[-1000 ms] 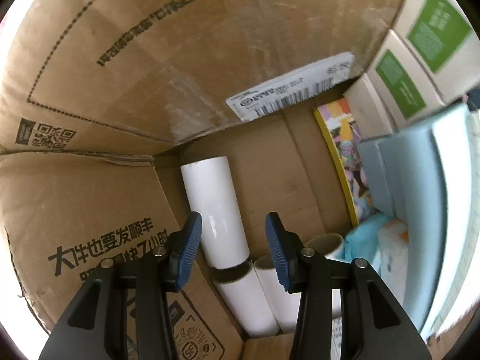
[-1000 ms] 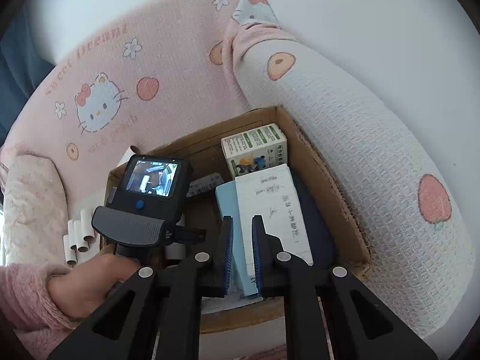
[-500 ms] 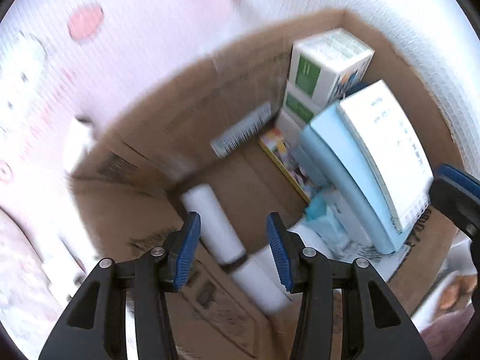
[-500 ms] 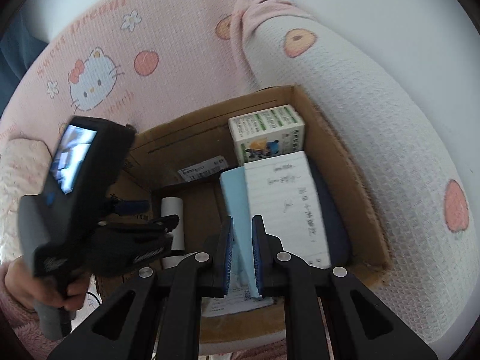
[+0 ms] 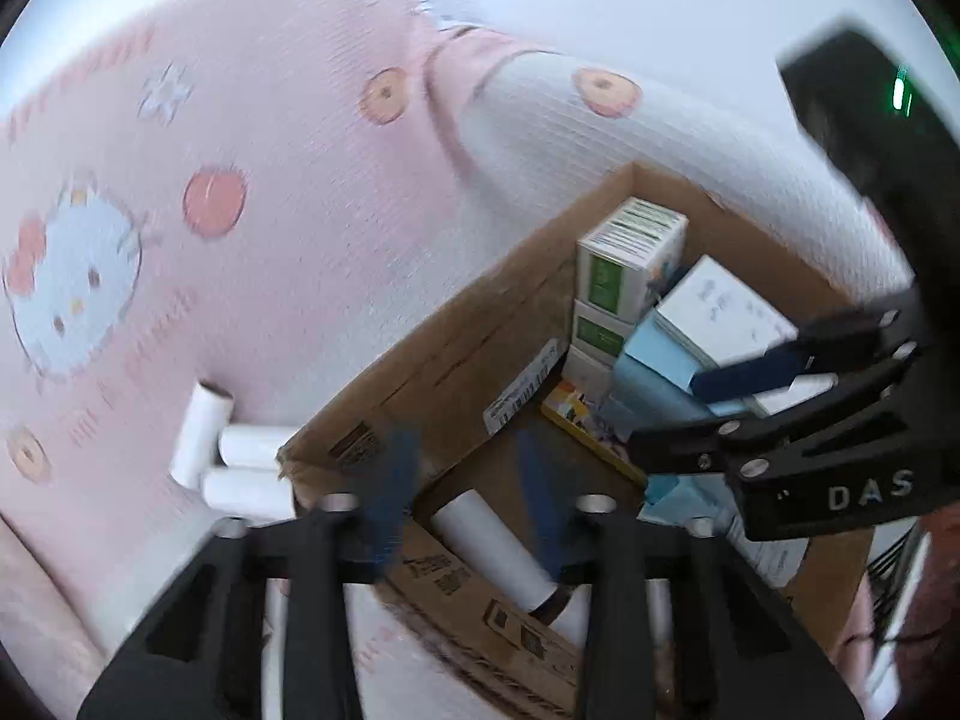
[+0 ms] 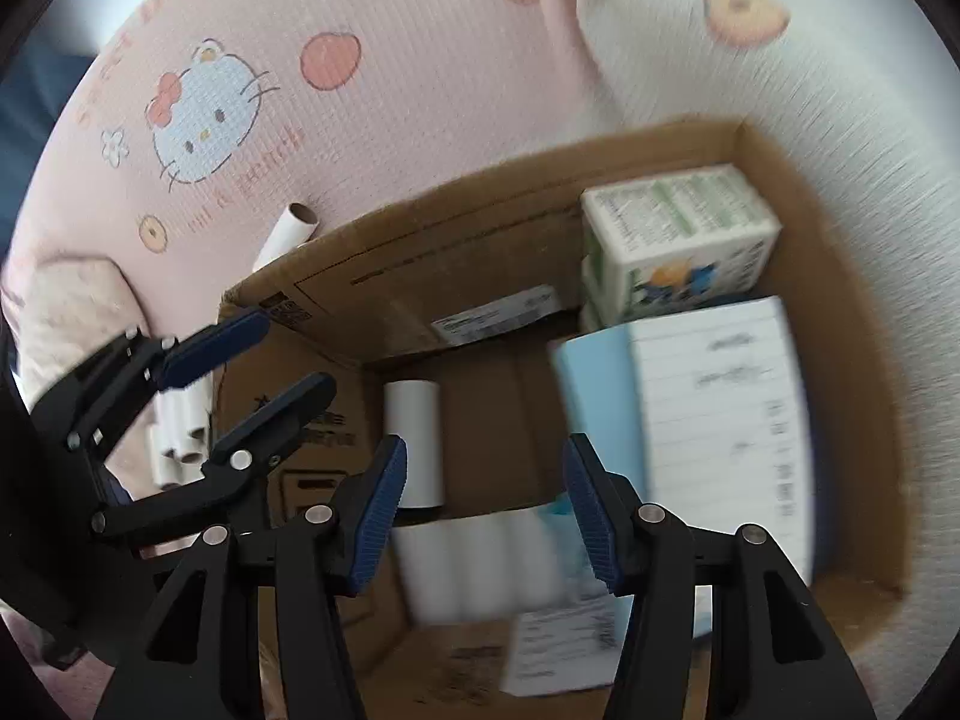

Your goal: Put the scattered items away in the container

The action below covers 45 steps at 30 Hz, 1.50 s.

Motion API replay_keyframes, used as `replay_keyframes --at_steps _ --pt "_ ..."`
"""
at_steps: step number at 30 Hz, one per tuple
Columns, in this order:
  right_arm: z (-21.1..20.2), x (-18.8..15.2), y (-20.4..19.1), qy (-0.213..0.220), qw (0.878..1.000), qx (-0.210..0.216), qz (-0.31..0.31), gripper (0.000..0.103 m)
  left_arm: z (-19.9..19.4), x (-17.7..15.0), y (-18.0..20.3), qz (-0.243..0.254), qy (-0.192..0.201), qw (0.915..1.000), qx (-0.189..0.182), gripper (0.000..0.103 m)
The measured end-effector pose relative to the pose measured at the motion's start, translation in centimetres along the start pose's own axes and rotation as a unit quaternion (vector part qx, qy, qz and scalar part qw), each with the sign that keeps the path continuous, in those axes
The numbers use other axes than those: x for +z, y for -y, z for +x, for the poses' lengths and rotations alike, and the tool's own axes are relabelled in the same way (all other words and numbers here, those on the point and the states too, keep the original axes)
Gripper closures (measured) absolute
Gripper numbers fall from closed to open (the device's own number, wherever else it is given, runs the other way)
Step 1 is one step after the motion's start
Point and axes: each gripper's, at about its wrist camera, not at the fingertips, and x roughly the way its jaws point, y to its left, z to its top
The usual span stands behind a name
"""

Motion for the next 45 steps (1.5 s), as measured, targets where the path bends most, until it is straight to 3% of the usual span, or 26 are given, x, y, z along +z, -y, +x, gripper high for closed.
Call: replay_keyframes --at_steps 2,4,5,7,15,20,26,29,32,37,45 --pt "0.9 0.5 0.1 -0.012 1.000 0.012 0.016 0.051 -0.1 -0.6 -1.8 -0.036 -0.004 0.9989 -0.031 0.093" --pt "1.8 0.9 0.2 -0.019 0.999 0.030 0.028 0.055 0.0 -0.8 -3.0 -0.061 -0.002 0.9969 -0.049 0.095" --pt "2.2 1.1 0.1 -0.013 0.998 0.044 0.034 0.070 -0.1 -0.9 -3.6 -0.074 0.005 0.9955 -0.060 0.096" --pt "3.4 1.5 0.1 -0.010 0.996 0.082 0.047 0.083 -0.7 -1.0 -4.3 -0.081 0.015 0.9940 -0.071 0.096" --pt "11.0 2.6 -1.2 -0.084 0.987 0.096 0.097 0.085 -1.8 -1.1 -5.2 -0.077 0.055 0.9927 -0.075 0.096" --pt "12.9 3.1 -1.8 -0.059 0.985 0.104 0.121 0.085 -1.4 -0.9 -6.1 -0.084 0.053 0.9915 -0.084 0.096" --pt "15.6 1.2 -0.7 -0.076 0.955 0.169 0.230 0.085 -1.1 -0.9 -7.1 -0.090 0.049 0.9901 -0.096 0.096" --pt "16.1 0.9 -1.6 -0.073 0.967 0.130 0.208 0.085 -1.2 -0.9 -7.2 -0.086 0.048 0.9908 -0.093 0.096" --pt "17.2 0.7 -2.9 -0.114 0.970 0.123 0.176 0.085 -1.3 -0.8 -7.1 -0.079 0.045 0.9917 -0.091 0.096" --pt "17.5 1.0 -4.8 -0.145 0.979 0.074 0.122 0.085 -1.2 -0.7 -7.1 -0.087 0.036 0.9903 -0.101 0.096" --pt "18.0 0.2 -5.0 -0.185 0.971 0.072 0.135 0.083 -0.9 -0.8 -6.9 -0.086 0.027 0.9903 -0.106 0.096"
